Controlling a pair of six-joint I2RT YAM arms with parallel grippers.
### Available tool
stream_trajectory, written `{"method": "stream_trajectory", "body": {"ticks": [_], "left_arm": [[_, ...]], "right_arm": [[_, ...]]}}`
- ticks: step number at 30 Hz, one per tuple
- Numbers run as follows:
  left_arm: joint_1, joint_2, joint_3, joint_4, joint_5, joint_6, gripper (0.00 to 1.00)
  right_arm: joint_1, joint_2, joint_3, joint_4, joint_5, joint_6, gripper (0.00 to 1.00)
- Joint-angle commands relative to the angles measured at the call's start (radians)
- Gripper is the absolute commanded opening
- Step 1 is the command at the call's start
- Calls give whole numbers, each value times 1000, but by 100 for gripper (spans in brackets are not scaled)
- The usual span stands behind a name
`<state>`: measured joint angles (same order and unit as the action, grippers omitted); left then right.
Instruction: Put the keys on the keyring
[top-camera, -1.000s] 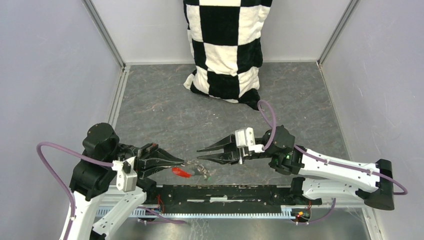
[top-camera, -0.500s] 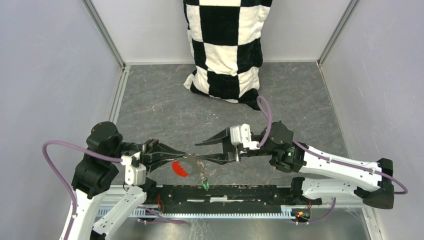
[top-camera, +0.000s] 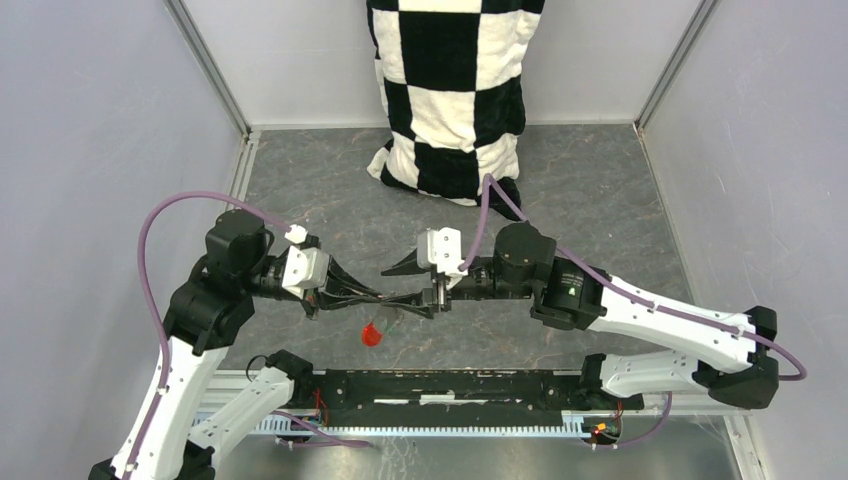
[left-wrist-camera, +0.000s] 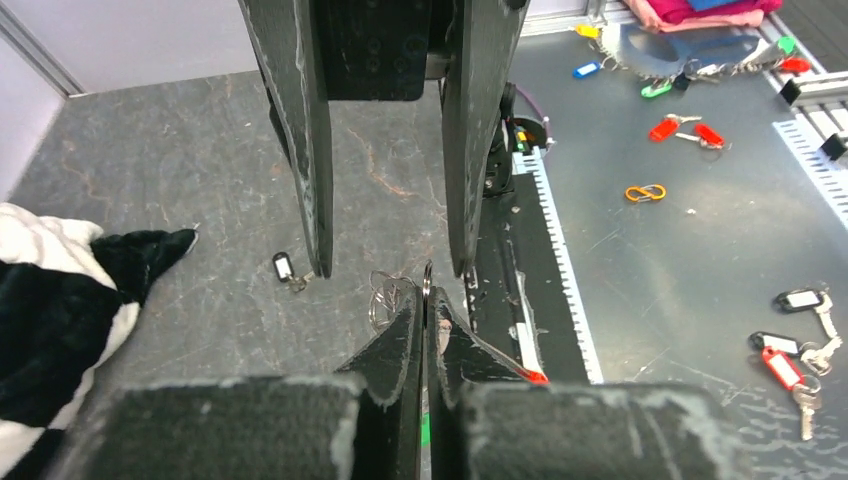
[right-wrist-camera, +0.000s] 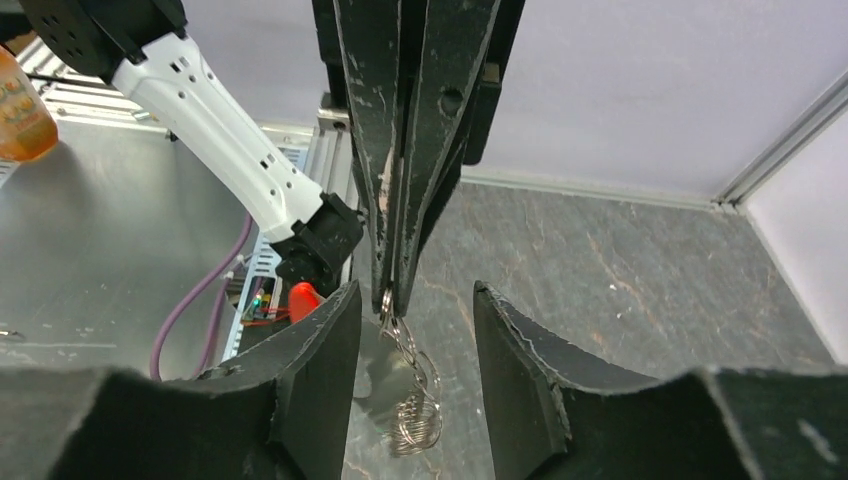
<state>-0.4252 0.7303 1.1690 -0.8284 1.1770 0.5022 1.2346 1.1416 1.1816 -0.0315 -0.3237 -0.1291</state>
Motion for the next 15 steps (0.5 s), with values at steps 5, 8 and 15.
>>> {"method": "stream_trajectory", "body": {"ticks": [5, 8, 15], "left_arm": [[-1, -3, 35, 90, 9, -214, 2], [-1, -7, 35, 90, 18, -215, 2], [-1, -23, 22, 89, 9, -195, 2]], "right_arm": [[-3, 35, 83, -93, 37, -9, 44], [-5, 45, 98, -105, 37, -10, 39], [-14, 68, 112, -100, -3, 8, 7]]}}
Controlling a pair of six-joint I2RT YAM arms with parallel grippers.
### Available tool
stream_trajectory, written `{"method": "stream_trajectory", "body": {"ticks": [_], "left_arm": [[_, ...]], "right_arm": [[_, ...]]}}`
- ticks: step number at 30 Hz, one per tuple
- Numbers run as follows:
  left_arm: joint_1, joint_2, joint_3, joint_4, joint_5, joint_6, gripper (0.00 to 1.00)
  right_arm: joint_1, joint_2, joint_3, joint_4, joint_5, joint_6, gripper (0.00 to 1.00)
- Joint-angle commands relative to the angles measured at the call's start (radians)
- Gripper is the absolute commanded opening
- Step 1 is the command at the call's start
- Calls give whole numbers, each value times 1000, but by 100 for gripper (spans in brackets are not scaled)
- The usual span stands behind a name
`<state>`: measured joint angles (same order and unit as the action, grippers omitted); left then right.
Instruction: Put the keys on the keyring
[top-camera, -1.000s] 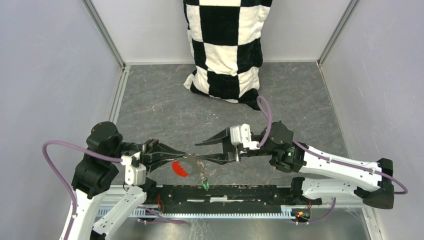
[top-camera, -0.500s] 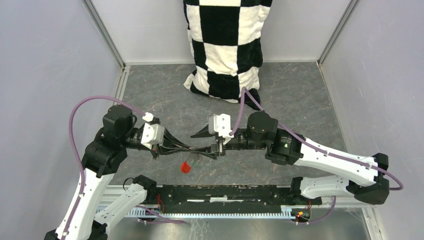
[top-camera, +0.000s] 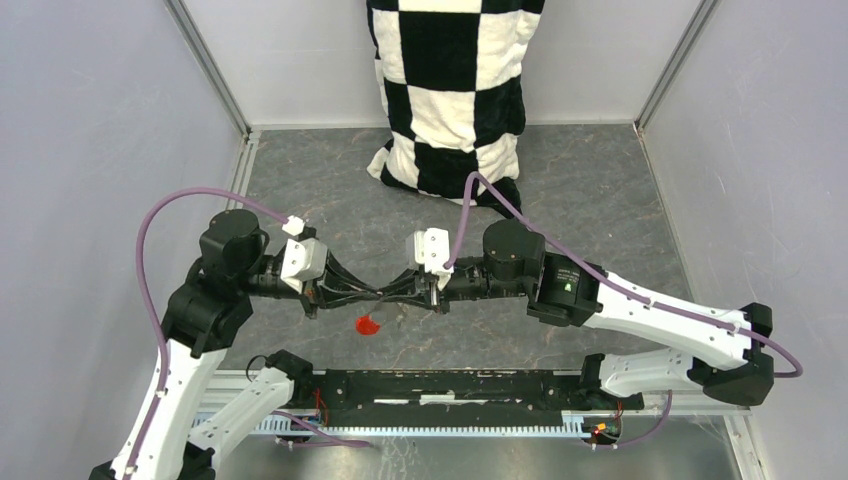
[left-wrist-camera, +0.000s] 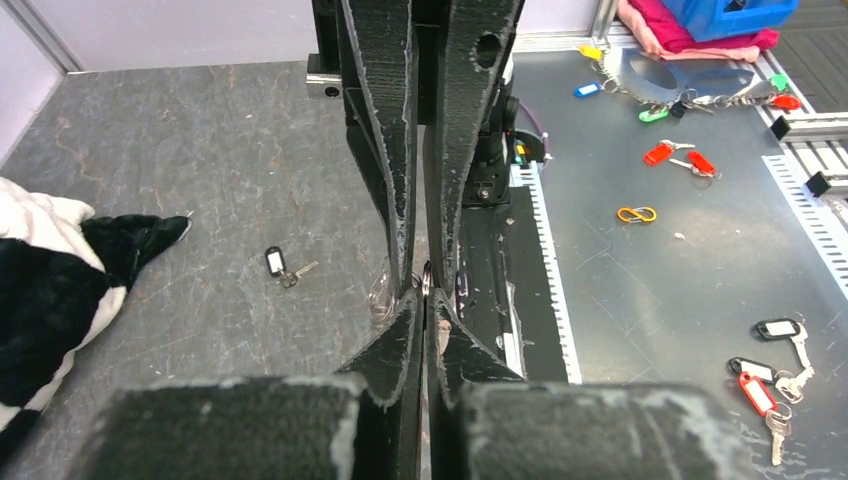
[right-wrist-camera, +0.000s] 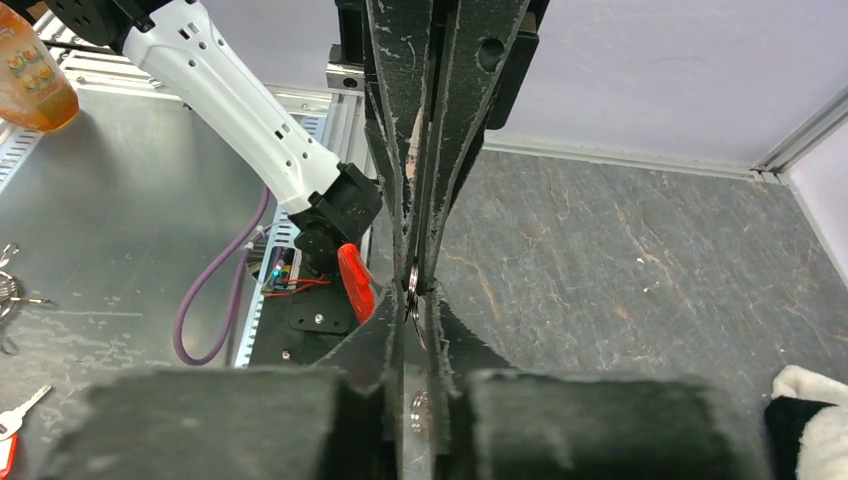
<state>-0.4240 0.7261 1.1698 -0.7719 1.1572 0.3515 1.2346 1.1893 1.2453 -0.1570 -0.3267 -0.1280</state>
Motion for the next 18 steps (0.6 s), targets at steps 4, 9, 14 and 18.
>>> {"method": "stream_trajectory", "body": {"ticks": [4, 9, 14, 18], "left_arm": [[-3, -28, 11, 31, 4, -57, 16], [-2, -58, -2, 6, -15, -55, 44], [-2, -59, 5, -35, -31, -2, 47], [-3, -78, -15, -42, -83, 16, 43]], "right_arm": [[-35, 11, 16, 63, -16, 32, 0], [-99, -43, -84, 208, -110, 108, 1], [-141, -57, -131, 292, -209, 185, 1], [-147, -54, -138, 303, -232, 194, 1]]}}
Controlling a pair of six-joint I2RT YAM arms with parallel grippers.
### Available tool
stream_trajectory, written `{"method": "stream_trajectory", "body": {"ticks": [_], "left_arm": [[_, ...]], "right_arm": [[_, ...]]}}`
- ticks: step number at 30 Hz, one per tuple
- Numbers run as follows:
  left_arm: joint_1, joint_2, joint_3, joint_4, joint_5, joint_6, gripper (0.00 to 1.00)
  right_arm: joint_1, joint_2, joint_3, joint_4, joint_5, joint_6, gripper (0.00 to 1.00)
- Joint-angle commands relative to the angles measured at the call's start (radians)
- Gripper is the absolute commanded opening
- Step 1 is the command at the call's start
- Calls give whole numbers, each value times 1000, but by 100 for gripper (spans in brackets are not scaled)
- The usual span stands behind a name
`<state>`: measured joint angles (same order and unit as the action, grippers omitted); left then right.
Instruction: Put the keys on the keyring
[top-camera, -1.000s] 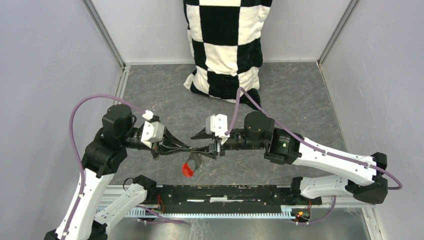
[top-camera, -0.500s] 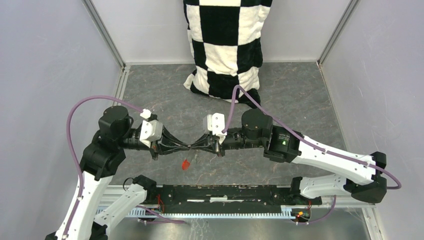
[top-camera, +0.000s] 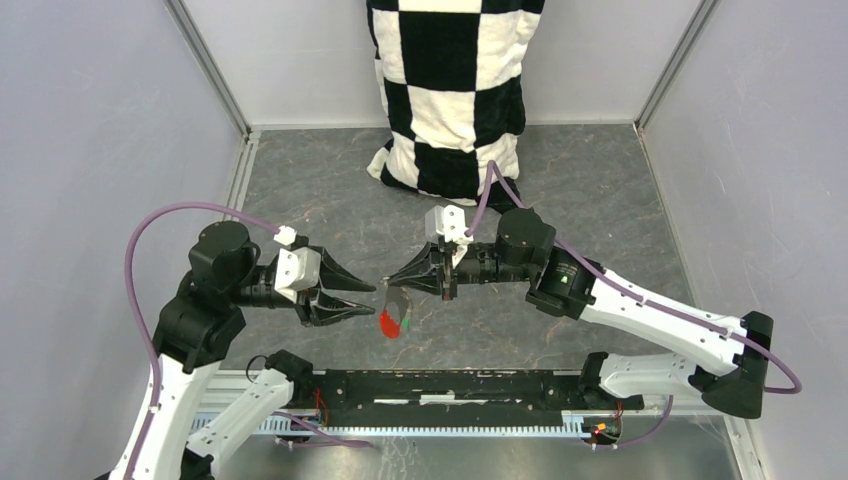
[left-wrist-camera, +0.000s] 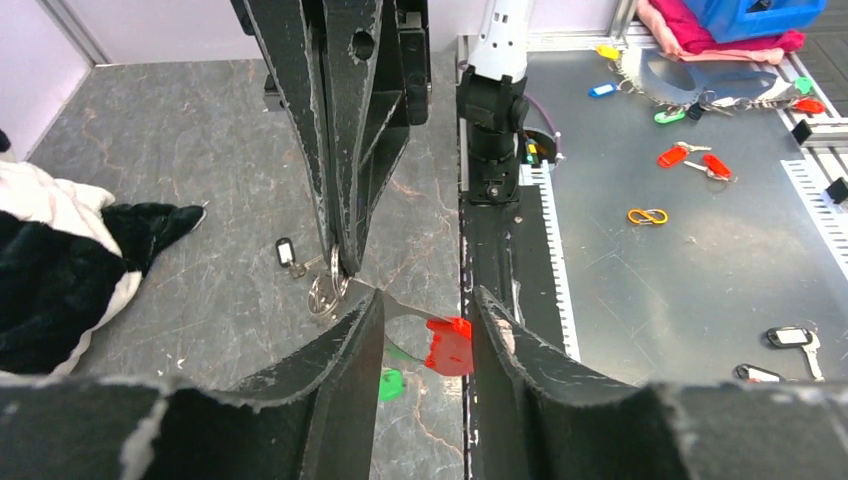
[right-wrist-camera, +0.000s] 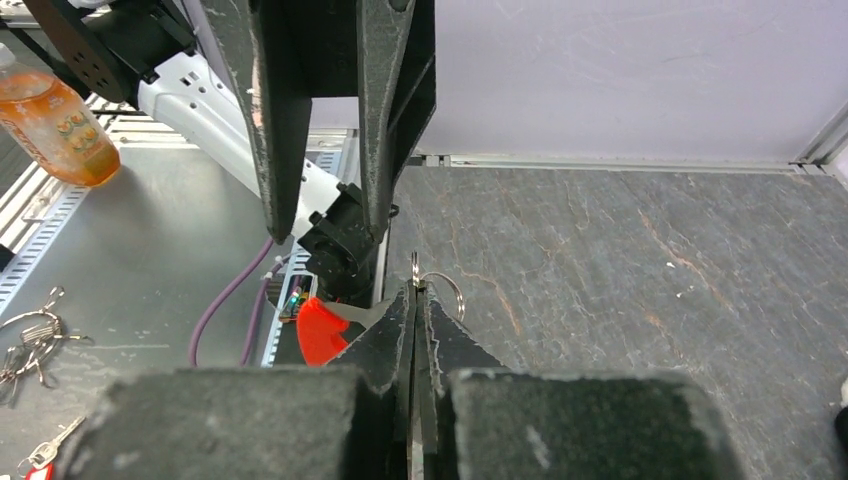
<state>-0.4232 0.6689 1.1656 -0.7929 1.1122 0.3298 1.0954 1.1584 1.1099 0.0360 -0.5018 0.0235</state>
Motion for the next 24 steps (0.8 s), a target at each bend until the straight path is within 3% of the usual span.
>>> {"method": "stream_trajectory", "body": {"ticks": [1, 10, 24], "left_arm": [[-3, -30, -23, -23, -57, 49, 42], [-3, -65, -92, 65, -96, -59, 23], [-4, -57, -70, 81, 41, -91, 30]], "right_arm": [[-11, -25, -7, 119, -67, 49, 1], [-15, -7, -64, 268, -156, 161, 1], [-15, 16, -99, 347, -172, 220, 1]]}}
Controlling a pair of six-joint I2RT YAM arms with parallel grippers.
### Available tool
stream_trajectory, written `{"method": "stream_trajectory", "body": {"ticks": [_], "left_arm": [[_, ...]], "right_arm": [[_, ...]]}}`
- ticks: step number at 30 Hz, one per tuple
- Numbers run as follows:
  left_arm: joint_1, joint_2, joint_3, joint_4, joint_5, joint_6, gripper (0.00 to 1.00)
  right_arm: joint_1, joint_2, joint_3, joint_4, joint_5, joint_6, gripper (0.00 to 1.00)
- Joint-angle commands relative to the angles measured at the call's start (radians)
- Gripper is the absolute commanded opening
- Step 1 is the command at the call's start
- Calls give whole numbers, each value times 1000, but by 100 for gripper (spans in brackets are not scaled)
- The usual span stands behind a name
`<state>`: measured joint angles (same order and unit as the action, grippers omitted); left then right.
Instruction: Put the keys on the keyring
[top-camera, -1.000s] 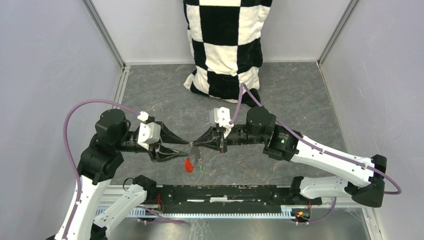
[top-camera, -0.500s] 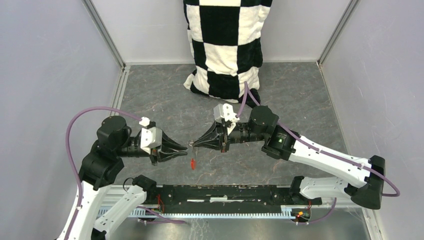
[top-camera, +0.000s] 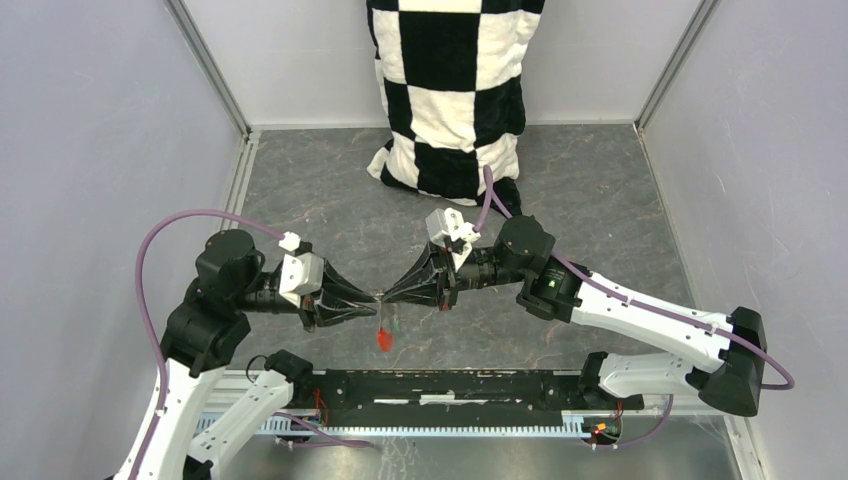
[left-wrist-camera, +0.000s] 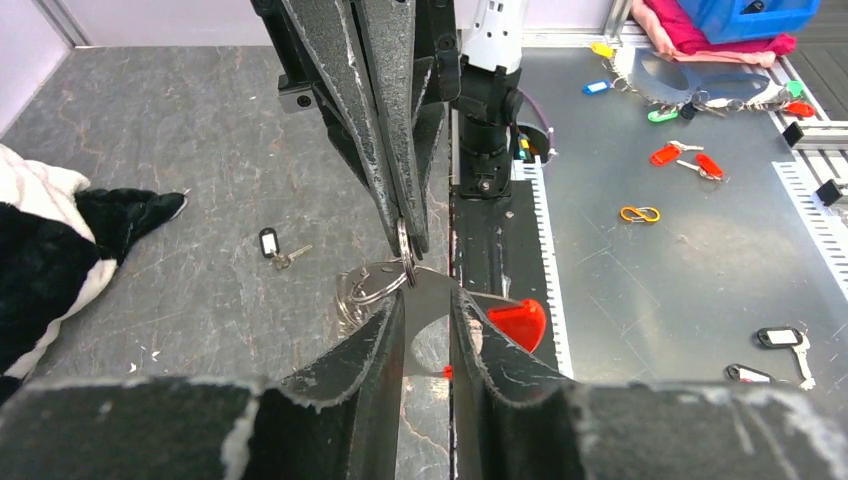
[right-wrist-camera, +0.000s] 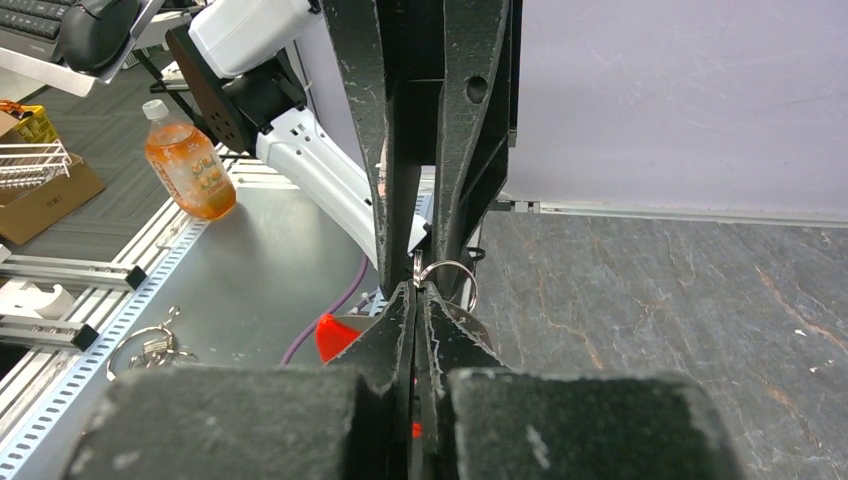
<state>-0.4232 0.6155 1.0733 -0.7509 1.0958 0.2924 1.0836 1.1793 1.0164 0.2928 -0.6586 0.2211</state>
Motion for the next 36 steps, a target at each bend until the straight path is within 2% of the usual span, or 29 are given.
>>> {"method": "stream_trajectory", "body": {"ticks": [1, 6, 10, 17, 21, 23, 27, 31, 36], "left_arm": [[-4, -6, 20, 44, 40, -55, 30], [-3, -13, 15, 45, 7, -39, 28], [-3, -14, 34, 53, 8, 6, 40], [-3, -3, 98, -62, -105, 227, 42], [-3, -14, 79, -54, -101, 261, 52], [-3, -18, 65, -47, -76, 279, 54], [-4, -18, 48, -45, -86, 315, 53], [-3, -19, 63, -32, -25, 273, 52], [-3, -22, 78, -67, 51, 239, 41]], "right_arm": [[-4, -3, -7, 92, -20, 26, 0], [-4, -6, -7, 92, -25, 26, 1], [-4, -6, -7, 91, -43, 29, 0], [-6, -11, -9, 91, -86, 30, 1], [-5, 6, -1, 111, -124, 54, 1], [-6, 12, 1, 125, -138, 66, 1], [-5, 24, 14, 126, -161, 77, 1], [-5, 25, 22, 114, -150, 67, 1], [-5, 28, 35, 103, -126, 59, 1]]}}
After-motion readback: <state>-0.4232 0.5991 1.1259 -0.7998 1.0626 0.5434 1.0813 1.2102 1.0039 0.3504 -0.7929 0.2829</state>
